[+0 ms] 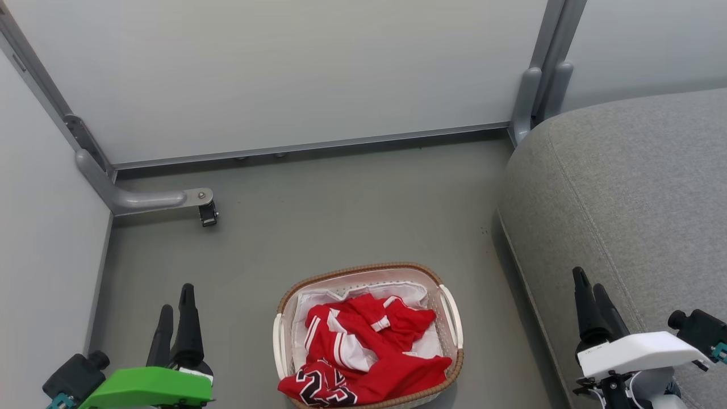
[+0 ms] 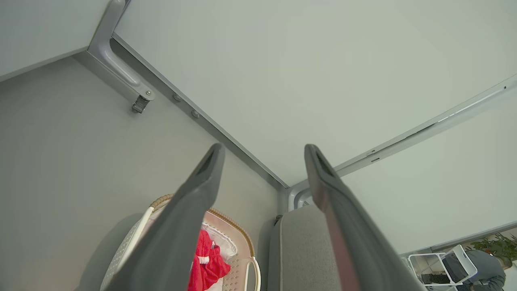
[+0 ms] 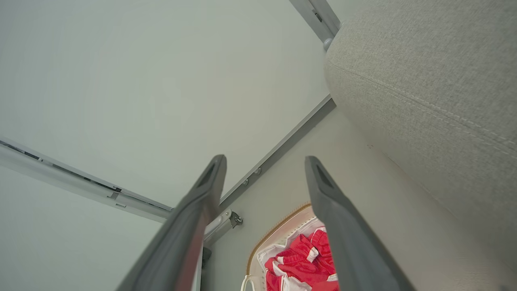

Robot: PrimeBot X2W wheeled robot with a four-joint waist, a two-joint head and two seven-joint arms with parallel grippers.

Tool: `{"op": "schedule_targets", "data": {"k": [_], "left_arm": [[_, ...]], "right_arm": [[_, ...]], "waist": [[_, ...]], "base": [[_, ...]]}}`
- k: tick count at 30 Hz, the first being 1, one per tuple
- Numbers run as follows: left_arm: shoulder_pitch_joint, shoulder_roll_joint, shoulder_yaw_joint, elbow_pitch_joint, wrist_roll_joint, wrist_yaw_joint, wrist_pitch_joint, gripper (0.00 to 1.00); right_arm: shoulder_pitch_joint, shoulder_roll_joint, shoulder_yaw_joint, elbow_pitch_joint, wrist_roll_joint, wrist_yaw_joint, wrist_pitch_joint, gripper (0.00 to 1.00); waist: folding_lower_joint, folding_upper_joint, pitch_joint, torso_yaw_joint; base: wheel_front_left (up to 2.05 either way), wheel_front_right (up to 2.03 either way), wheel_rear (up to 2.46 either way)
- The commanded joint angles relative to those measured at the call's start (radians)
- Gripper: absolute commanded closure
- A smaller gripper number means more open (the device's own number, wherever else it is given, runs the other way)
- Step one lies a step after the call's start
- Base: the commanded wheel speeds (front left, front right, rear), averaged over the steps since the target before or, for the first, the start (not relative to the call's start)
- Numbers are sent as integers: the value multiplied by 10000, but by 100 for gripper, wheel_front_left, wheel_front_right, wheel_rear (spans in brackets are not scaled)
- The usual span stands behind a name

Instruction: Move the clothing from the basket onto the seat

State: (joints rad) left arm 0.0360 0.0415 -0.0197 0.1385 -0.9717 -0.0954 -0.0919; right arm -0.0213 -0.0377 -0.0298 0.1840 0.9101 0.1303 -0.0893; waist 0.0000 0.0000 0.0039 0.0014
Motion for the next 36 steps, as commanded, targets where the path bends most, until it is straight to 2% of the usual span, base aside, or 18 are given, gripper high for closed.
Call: {"op": "schedule_targets", "data": {"k": [1,7,17,23,36], "left_arm": [[64,67,-42,-151,423,38,-107,0],[181,73,-258,-166,1810,-61,-280,0],[364,83,-400,-166,3431,-92,-552,0],[450,90,-493,-171,4082,-50,-718,0],[612,101,-650,-69,5224,51,-1018,0]], "right_arm": [[24,-70,40,-183,-420,3,-139,0],[85,-79,121,-277,-1201,3,-312,0],[139,-94,282,-255,-2682,4,-581,0],[176,-100,495,-342,-3774,4,-741,0],[237,-117,639,-365,-5077,5,-1044,0]], "waist": [[0,0,-2,1],[0,0,-2,3],[0,0,14,4],[0,0,23,11],[0,0,35,35]], "base": [[0,0,0],[0,0,0],[0,0,0],[0,0,0],[0,0,0]]}}
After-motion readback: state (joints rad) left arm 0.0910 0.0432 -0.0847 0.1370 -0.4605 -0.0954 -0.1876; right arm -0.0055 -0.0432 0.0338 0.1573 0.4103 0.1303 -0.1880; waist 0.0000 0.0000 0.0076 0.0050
